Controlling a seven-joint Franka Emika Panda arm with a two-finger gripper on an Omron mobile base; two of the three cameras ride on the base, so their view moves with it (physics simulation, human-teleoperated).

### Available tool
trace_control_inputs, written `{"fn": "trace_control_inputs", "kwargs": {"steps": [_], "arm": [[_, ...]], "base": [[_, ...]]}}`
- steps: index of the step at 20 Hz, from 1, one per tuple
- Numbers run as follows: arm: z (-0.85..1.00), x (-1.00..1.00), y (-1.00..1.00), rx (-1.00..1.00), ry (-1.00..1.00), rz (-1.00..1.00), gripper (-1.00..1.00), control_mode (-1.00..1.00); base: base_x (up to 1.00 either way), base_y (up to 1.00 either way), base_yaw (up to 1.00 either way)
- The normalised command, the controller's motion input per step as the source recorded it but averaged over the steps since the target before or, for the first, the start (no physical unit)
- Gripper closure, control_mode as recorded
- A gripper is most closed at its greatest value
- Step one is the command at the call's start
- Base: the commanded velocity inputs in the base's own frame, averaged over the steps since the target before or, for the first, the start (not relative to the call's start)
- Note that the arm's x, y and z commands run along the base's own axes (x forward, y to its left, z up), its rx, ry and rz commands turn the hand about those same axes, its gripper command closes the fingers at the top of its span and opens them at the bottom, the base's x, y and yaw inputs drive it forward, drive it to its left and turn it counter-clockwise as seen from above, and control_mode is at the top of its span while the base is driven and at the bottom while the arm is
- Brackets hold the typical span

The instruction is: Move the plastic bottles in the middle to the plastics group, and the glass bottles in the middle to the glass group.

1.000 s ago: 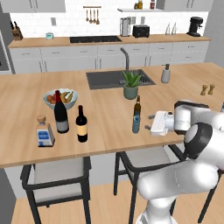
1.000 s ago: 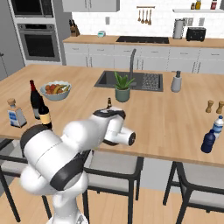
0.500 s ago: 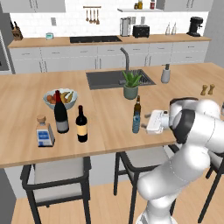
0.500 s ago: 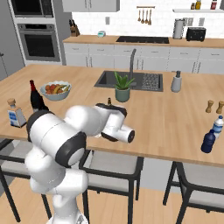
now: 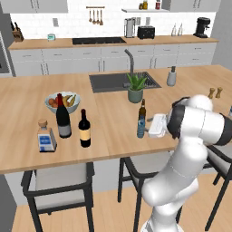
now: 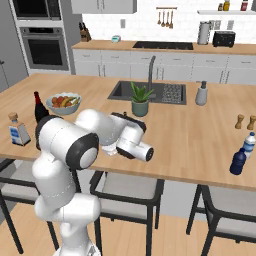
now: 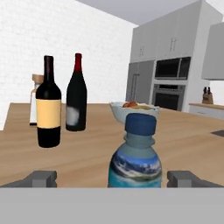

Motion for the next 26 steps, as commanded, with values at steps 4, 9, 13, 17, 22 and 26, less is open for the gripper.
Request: {"fn": "trace_control_inputs", "kwargs": {"steps": [4,9,13,17,22,26], "arm": [[-0.18,0.26,0.0,0.0,0.0,0.0,-1.0,-1.0],[-0.13,0.18,-0.09,0.0,0.0,0.0,-1.0,-1.0],[-0.11,0.09,-0.01,0.0,0.0,0.0,-1.0,-1.0],[-0.13,0.14,0.09,0.0,0.0,0.0,-1.0,-1.0],[-0.09,0.18,0.16,0.0,0.0,0.0,-1.0,-1.0],[-0.01,0.18,0.14,0.0,0.0,0.0,-1.0,-1.0]], "base": [[0.0,0.0,0.0],[0.0,0.0,0.0],[0.0,0.0,0.0],[0.0,0.0,0.0],[0.0,0.0,0.0],[0.0,0.0,0.0]]}}
